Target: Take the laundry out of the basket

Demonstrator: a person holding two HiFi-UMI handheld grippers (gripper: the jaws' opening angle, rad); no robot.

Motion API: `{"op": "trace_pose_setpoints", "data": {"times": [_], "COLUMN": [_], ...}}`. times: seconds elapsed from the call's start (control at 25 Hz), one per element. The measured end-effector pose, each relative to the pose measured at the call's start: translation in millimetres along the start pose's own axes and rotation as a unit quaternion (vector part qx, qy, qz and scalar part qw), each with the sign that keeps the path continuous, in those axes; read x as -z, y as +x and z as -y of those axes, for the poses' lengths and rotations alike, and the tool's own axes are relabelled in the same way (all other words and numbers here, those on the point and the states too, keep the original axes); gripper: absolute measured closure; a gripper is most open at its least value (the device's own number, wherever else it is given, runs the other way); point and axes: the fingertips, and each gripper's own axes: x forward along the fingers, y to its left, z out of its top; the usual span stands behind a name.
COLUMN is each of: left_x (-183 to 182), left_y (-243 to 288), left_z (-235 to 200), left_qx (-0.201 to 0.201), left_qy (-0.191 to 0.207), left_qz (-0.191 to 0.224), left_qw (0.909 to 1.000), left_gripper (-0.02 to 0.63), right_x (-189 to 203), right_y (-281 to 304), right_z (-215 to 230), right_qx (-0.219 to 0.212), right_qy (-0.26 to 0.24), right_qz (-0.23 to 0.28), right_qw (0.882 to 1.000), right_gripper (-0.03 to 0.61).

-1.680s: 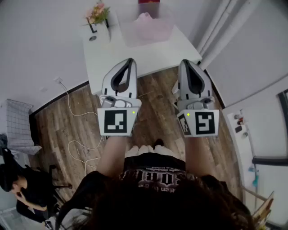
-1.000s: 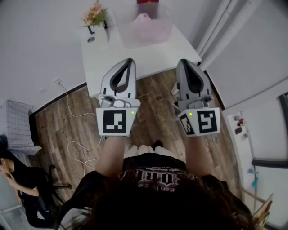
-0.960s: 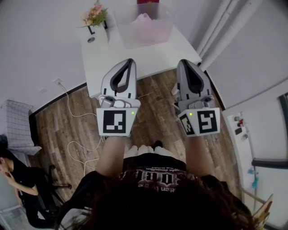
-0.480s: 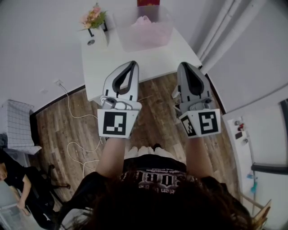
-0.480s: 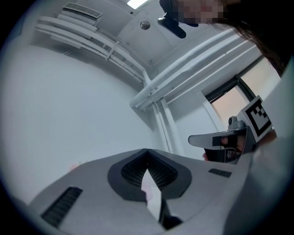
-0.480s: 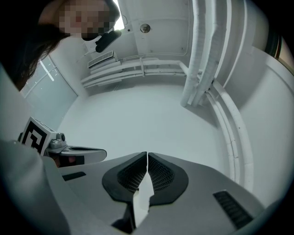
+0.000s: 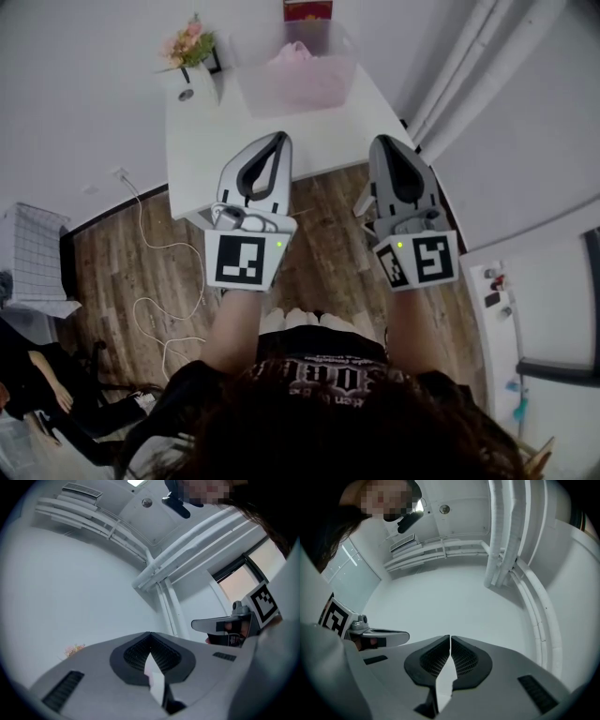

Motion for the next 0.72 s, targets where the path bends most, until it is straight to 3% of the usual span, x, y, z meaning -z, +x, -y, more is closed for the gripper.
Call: {"op": "trace_pose_setpoints", "data": {"times": [0.72], "left_x": [12], "left_y": [36], "left_z": [3], "left_qx": [-0.019], "left_qy": [0.000], "left_qz": [-0.004], "left_qw": [0.9998], "left_gripper": [0.612], "right_x": [20], "right_y": [24], "right_z": [32], "right_qx": [-0.031], "right_qy": [0.004], "right_qz": [-0.008], "right_qw": [0.999], "right_gripper": [0.549]}}
